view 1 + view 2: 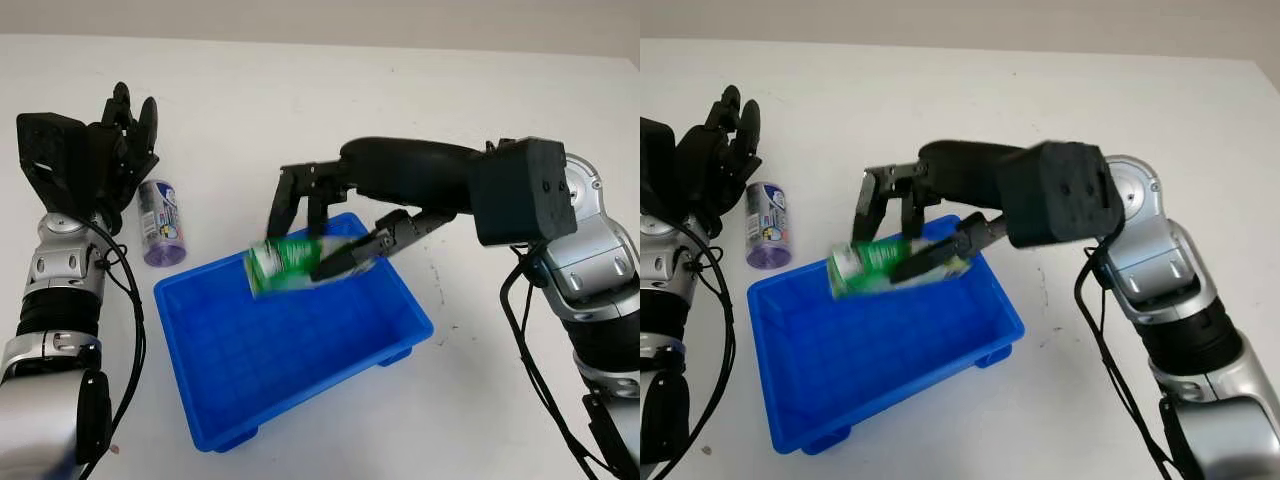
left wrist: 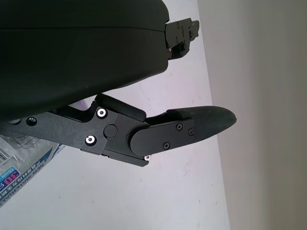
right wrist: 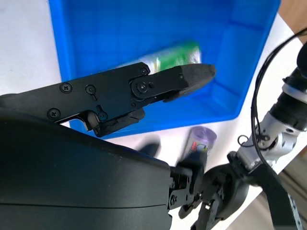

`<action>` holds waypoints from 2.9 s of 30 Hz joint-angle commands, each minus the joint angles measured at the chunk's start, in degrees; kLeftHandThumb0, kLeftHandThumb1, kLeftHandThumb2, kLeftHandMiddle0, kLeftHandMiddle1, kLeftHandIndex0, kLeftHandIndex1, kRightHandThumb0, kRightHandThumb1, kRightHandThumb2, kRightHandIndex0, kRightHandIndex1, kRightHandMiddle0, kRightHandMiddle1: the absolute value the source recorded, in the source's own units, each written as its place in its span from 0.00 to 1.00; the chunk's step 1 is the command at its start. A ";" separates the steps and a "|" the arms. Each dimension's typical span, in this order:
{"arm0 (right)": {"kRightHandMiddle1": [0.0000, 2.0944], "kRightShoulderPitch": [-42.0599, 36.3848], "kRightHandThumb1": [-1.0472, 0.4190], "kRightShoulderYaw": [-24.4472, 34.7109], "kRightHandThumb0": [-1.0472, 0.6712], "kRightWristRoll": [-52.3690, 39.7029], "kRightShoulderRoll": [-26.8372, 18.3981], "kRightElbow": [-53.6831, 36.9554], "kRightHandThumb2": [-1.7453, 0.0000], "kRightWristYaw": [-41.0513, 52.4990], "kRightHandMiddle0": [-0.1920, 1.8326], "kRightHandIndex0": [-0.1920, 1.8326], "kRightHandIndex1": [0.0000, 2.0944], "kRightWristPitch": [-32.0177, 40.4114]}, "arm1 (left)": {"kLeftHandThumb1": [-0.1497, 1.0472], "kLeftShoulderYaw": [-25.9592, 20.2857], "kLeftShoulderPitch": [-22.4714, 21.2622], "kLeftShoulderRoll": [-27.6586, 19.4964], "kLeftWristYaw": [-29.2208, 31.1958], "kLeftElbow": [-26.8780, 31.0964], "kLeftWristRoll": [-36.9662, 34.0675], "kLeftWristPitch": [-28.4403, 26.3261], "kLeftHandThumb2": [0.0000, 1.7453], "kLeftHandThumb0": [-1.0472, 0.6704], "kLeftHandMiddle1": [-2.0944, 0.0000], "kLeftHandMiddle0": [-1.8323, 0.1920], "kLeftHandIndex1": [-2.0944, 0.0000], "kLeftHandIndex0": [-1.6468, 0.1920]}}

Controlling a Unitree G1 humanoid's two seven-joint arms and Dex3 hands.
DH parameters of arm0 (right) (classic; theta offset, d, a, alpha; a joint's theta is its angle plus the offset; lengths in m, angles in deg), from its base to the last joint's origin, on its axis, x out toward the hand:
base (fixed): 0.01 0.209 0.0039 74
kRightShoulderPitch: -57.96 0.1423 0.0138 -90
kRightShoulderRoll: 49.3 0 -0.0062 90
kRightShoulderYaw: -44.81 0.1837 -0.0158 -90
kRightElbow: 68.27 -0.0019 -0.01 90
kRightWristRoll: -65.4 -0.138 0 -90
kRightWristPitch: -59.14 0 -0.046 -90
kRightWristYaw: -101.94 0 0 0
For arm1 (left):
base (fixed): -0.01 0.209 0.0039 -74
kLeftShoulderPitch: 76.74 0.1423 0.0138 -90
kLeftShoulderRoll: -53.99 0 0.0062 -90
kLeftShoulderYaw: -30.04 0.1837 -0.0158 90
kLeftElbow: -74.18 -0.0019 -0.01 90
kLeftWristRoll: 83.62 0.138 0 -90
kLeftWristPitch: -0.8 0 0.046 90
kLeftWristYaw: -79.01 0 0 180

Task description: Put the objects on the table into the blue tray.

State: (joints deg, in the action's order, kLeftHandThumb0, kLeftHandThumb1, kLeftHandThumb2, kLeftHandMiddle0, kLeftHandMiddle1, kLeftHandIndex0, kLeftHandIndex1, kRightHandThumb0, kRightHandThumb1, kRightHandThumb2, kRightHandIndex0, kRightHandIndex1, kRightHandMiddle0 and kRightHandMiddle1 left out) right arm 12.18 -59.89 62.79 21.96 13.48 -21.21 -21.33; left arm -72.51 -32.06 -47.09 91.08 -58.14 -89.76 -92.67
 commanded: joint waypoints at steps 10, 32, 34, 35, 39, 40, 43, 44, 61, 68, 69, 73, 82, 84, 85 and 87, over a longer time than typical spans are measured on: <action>0.00 1.66 0.00 7.50 0.10 -1.80 3.34 5.57 0.70 -8.29 0.00 0.00 0.00 -3.22 | 1.00 0.00 0.25 0.31 -0.55 0.64 0.09 0.67 0.35 0.17 1.00 1.00 1.00 1.00; 0.00 10.97 0.00 22.88 0.13 -2.95 11.59 55.18 0.52 -37.93 0.00 0.00 0.00 -10.55 | 1.00 -0.01 -0.24 -0.32 0.01 0.36 0.14 0.18 0.35 0.17 1.00 1.00 1.00 1.00; 0.00 11.05 0.00 23.14 0.10 -3.00 11.99 57.22 0.52 -38.56 0.00 0.00 0.00 -11.48 | 1.00 0.01 -0.42 -0.34 -0.08 0.22 0.21 0.11 0.35 0.17 1.00 1.00 1.00 1.00; 0.00 11.08 0.00 23.29 0.10 -3.09 12.24 58.05 0.52 -38.90 0.00 0.00 0.00 -11.99 | 1.00 0.04 -0.46 -0.40 -0.01 0.28 0.24 0.02 0.35 0.17 1.00 1.00 1.00 1.00; 0.00 11.59 0.00 23.46 0.14 -3.12 12.77 60.99 0.49 -39.83 0.00 0.00 0.00 -12.89 | 1.00 0.10 -0.49 -0.63 0.36 0.40 0.32 -0.04 0.35 0.17 1.00 1.00 1.00 1.00; 0.00 11.76 0.00 23.37 0.14 -2.98 12.76 61.61 0.50 -40.00 0.00 0.00 0.00 -12.72 | 1.00 0.07 -0.44 -0.64 0.32 0.48 0.32 -0.13 0.35 0.17 1.00 1.00 1.00 1.00; 0.00 12.13 0.00 23.15 0.15 -2.76 12.75 62.94 0.50 -40.33 0.00 0.00 0.00 -12.33 | 1.00 -0.01 -0.31 -0.64 0.32 0.41 0.30 -0.04 0.35 0.17 1.00 1.00 1.00 1.00; 0.00 12.18 0.00 23.13 0.16 -2.74 12.75 63.26 0.50 -40.32 0.00 0.00 0.00 -12.40 | 1.00 -0.03 -0.27 -0.63 0.26 0.40 0.30 -0.07 0.35 0.17 1.00 1.00 1.00 1.00; 0.00 12.43 0.00 23.10 0.16 -3.15 13.80 62.54 0.51 -39.77 0.00 0.00 0.00 -12.27 | 1.00 3.28 0.07 -11.03 13.79 14.36 2.83 3.97 0.32 0.21 0.99 0.99 0.98 0.98; 0.00 12.11 0.00 23.26 0.15 -3.26 14.85 61.68 0.52 -41.22 0.00 0.00 0.00 -11.37 | 0.92 6.56 -2.77 -21.74 24.54 16.08 8.06 7.55 0.03 0.41 0.97 0.97 0.97 0.94; 0.00 12.00 0.00 23.34 0.15 -3.32 14.89 61.73 0.53 -41.21 0.00 0.00 0.00 -11.61 | 0.91 8.10 -2.75 -24.03 25.17 17.61 11.01 8.07 0.03 0.42 0.96 0.96 0.96 0.94; 0.00 11.82 0.00 23.42 0.15 -3.35 14.84 61.72 0.53 -41.08 0.00 0.00 0.00 -11.84 | 0.85 11.80 -2.96 -29.18 27.19 21.48 18.58 12.16 0.02 0.44 0.97 0.95 0.97 0.93; 0.00 11.76 0.00 23.37 0.17 -2.90 14.74 62.24 0.53 -41.30 0.00 0.00 0.00 -12.22 | 0.78 20.71 -11.14 -35.06 28.33 15.36 32.69 33.47 0.02 0.49 0.96 0.94 0.96 0.91; 0.00 11.82 0.00 23.60 0.18 -3.18 14.88 62.23 0.53 -41.28 0.00 0.00 0.00 -11.90 | 0.77 21.69 -13.18 -35.36 28.15 13.17 34.03 37.72 0.02 0.48 0.96 0.92 0.96 0.89; 0.00 11.89 0.00 23.70 0.18 -3.33 14.92 62.28 0.53 -41.26 0.00 0.00 0.00 -11.65 | 0.77 22.24 -14.15 -35.54 27.84 12.09 34.91 39.93 0.02 0.47 0.96 0.92 0.96 0.89; 0.00 11.79 0.00 23.78 0.17 -3.45 14.91 62.15 0.53 -41.10 0.00 0.00 0.00 -11.38 | 0.77 23.87 -15.84 -36.66 26.65 11.83 38.70 45.19 0.03 0.43 0.97 0.92 0.96 0.89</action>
State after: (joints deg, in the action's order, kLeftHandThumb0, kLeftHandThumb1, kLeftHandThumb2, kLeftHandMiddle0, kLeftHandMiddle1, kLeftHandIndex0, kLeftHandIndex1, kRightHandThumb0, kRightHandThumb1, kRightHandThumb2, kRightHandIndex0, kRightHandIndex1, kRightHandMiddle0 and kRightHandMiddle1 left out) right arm 23.75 -36.60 59.79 36.94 75.97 -62.38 -32.88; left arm -49.56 -45.64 -81.76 118.44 -46.18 -52.33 -49.63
